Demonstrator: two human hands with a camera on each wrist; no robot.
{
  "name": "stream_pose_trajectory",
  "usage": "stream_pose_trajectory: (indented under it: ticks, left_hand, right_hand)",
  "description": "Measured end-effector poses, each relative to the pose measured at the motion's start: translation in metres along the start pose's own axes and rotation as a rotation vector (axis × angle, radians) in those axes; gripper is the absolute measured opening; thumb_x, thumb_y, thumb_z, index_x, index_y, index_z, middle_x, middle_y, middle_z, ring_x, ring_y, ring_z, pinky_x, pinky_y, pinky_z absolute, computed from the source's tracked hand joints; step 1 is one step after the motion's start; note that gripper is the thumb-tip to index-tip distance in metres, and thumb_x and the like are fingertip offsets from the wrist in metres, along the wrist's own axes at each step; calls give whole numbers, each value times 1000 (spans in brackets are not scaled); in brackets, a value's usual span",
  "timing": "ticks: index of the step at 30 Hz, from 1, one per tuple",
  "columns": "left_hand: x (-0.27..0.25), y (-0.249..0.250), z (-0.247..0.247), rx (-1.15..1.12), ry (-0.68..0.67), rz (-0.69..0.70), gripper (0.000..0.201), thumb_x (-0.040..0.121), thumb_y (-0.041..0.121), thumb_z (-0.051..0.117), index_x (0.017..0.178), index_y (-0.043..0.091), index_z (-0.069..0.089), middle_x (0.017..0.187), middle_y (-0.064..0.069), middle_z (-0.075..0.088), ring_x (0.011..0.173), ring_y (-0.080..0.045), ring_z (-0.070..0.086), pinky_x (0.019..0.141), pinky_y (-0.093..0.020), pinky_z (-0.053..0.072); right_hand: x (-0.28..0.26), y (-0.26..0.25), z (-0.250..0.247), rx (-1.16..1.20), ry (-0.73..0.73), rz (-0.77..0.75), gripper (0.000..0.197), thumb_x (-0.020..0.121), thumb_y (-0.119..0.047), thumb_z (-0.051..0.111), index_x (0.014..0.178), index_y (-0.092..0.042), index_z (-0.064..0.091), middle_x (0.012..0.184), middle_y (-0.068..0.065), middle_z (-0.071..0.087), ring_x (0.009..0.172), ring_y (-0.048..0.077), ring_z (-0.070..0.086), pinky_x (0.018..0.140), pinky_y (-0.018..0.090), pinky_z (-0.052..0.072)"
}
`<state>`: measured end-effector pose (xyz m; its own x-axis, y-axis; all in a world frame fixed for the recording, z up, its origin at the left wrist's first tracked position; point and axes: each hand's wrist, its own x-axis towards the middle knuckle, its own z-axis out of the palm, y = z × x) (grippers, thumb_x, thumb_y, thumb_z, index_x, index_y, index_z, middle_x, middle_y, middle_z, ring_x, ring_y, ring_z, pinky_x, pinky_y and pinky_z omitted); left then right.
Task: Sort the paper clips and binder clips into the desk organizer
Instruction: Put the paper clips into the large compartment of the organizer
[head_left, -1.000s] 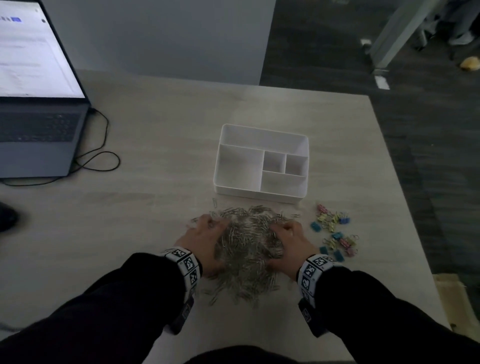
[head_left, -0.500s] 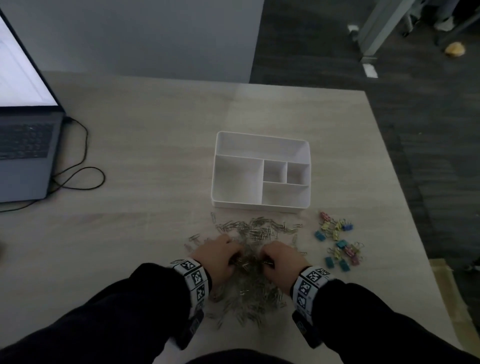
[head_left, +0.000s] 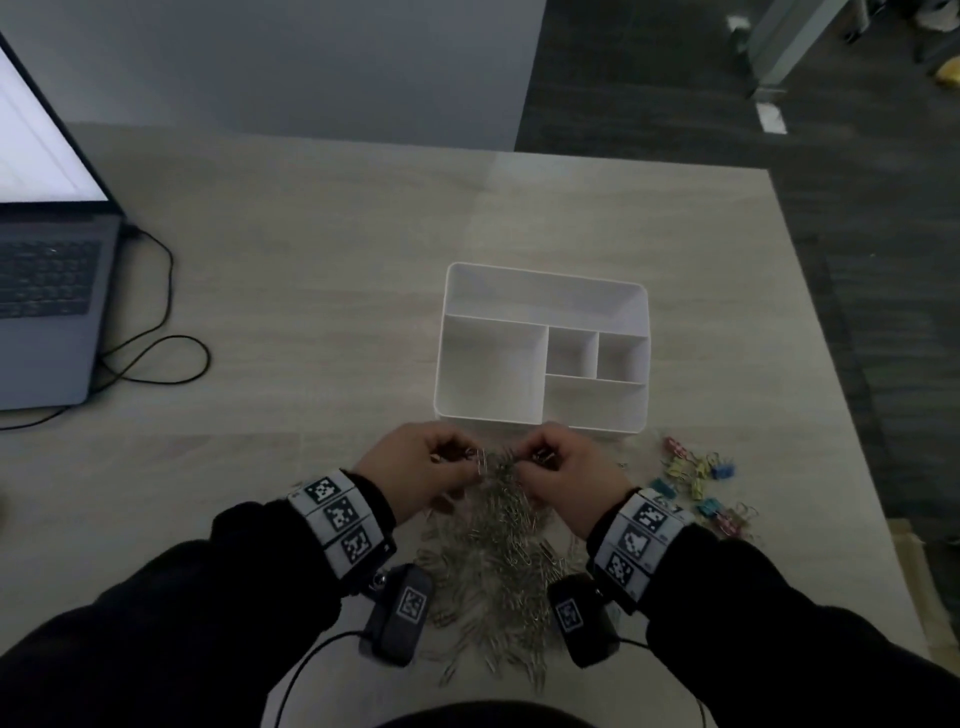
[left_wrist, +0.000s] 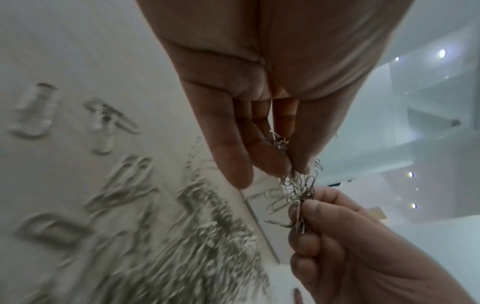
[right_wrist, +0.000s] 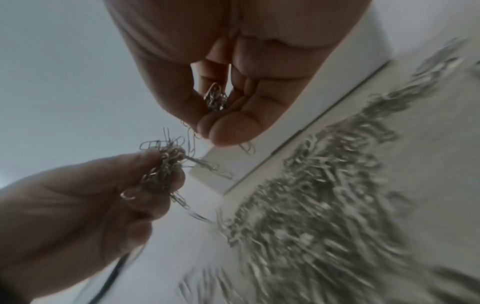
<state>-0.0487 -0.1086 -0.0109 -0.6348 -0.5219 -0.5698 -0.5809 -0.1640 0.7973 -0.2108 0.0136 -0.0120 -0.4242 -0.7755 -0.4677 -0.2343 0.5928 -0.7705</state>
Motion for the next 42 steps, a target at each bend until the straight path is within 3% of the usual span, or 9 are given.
stream_pose_trajectory:
  ticks: [9,14,19,24,27,31,35,37,42]
  left_hand:
    - [35,40,-18,33,180,88,12,87,11,66,96,17,70,78,-3,70,66,-15,69,64,-38,62]
    - [49,46,-19,310,192,137,20,88,14,60,100,26,71,81,1,73,69,-16,70,63,-37,61]
    - [55,48,-17,618,175,170,27,88,21,54,109,26,70,98,-3,73,86,-22,66,78,-30,55]
    - [47,45,-16,633,157,169,32,88,25,55,118,29,65,102,-3,73,92,-21,66,84,-28,51]
    - [31,39,-19,501,188,182,25,91,27,54,112,30,67,98,5,71,79,-12,67,77,-28,53]
    - [9,16,-26,476,293,199,17,89,20,54,93,26,70,89,9,63,78,-9,57,75,-22,41]
    - [-5,-19,-25,591,270,143,25,88,19,52,106,18,69,105,-2,62,96,-18,58,90,-29,44]
    - [-6,-35,-16,719,220,152,45,83,28,43,120,14,63,122,-8,58,112,-25,54,101,-34,40]
    - [-13,-57,24,937,75,126,72,74,44,31,144,30,31,157,4,24,144,-23,20,114,-44,28]
  right_hand:
    - [39,-46,0,256,105,42,6,85,-5,63,89,-9,64,69,6,64,57,16,62,57,29,59]
    - [60,-39,4,164,132,61,14,85,-8,63,85,-21,67,71,3,71,65,22,70,68,47,61]
    - [59,-43,1,-31,77,20,20,87,-13,58,95,-29,68,78,-1,73,63,18,70,65,40,61]
    - [45,-43,-11,-133,72,-37,19,89,-21,59,102,-32,67,89,-10,71,64,14,67,59,29,58]
    - [30,-33,-21,-180,108,-89,12,90,-26,59,97,-30,68,85,-11,69,72,11,66,63,27,56]
    - [9,-1,-32,-340,45,-127,12,91,-27,56,90,-24,68,83,-9,65,73,8,61,68,26,50]
    - [-3,38,-28,-621,-50,-187,33,85,-35,51,113,-24,66,117,-1,65,108,19,59,95,35,47]
    - [-6,50,-21,-716,-124,-149,56,83,-42,50,136,-25,47,144,1,44,131,23,42,111,39,33]
    - [-24,50,-2,-857,-223,-118,76,83,-50,49,149,-33,15,158,-13,10,144,20,12,116,50,18]
